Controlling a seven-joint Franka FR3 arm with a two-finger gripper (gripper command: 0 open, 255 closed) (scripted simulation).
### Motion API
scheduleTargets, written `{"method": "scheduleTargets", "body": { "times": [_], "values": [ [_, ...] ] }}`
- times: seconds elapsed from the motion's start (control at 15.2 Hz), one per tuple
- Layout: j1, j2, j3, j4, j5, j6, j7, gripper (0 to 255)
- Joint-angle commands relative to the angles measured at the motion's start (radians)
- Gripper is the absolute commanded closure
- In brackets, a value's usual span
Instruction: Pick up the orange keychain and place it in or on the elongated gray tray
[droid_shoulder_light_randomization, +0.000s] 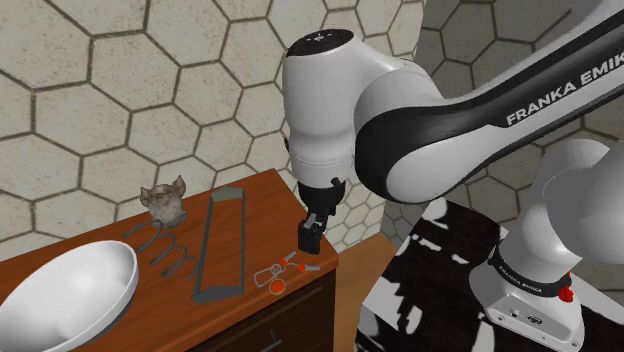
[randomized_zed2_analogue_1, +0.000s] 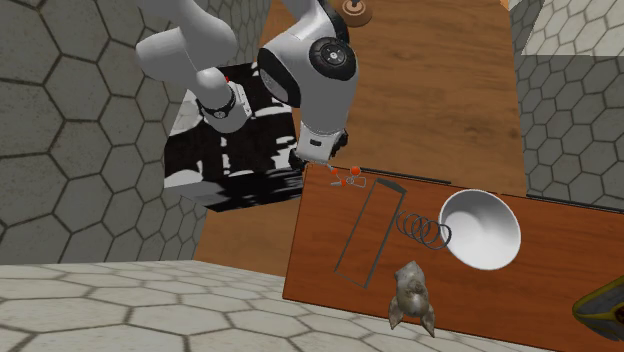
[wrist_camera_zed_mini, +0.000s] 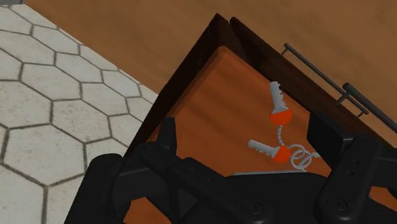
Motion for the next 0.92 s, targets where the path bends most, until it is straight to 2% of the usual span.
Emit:
{"method": "scheduleTargets", "body": {
  "times": [0.0, 0.2, 0.66, 0.86],
  "values": [
    [-0.003, 0.075, 0.045, 0.035, -0.038, 0.039, 0.051, 0],
    [-0.004, 0.165, 0.094, 0.075, -0.1, 0.078, 0.121, 0],
    [-0.016, 0.237, 0.103, 0.037, -0.159, 0.176, 0.165, 0],
    [-0.017, 0.244, 0.103, 0.034, -0.165, 0.183, 0.169, 0]
  ]
}}
